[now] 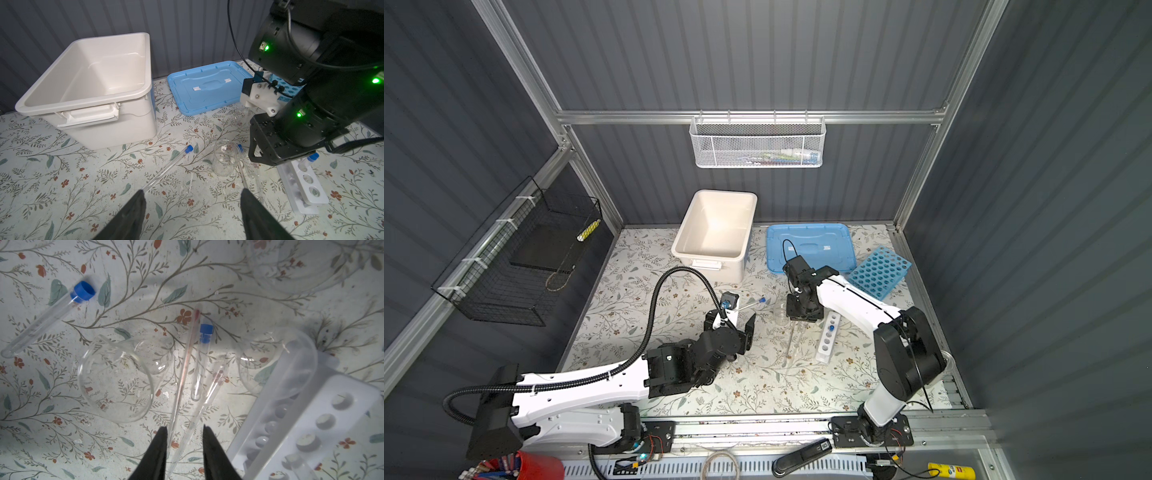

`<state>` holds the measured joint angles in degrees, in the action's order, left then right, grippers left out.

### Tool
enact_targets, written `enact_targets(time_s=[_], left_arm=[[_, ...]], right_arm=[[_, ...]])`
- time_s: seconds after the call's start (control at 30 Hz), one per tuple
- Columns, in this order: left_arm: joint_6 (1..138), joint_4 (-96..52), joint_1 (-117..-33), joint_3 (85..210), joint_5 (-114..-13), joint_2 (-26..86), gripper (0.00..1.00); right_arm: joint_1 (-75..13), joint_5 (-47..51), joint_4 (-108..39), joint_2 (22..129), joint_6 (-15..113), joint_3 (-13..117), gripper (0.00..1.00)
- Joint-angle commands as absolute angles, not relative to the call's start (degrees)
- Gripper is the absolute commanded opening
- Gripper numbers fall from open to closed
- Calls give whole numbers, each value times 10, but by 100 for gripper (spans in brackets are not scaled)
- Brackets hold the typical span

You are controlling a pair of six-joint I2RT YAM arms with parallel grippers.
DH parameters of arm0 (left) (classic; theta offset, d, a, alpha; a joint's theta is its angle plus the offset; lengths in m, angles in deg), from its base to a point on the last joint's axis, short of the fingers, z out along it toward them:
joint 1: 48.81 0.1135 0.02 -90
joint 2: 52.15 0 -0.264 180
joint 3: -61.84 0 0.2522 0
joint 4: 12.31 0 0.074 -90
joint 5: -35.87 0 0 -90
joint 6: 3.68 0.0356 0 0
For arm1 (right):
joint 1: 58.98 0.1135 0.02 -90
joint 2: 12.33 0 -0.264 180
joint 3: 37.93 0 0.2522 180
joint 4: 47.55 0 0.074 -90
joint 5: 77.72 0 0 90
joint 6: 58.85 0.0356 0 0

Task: Organize the chemistry lab equipment
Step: 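Move the right gripper over a loose blue-capped tube while the left draws back, then lower the right gripper and close it on the tube below its blue cap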

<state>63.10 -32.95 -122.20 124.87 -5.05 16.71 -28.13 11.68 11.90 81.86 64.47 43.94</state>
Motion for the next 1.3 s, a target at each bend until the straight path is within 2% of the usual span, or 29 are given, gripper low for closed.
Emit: enact_targets(time_s=[0.0, 0.37, 1.27], left_arm=[[615, -343, -1218, 1243, -47, 166, 72], [607, -348, -1218, 1242, -47, 163, 72], [610, -347, -1218, 1246, -44, 161, 72]], right_arm=[[-278, 132, 109, 832, 650, 432, 31], [-287, 138, 100, 887, 641, 449, 29], [-321, 149, 85, 946, 614, 483, 24]])
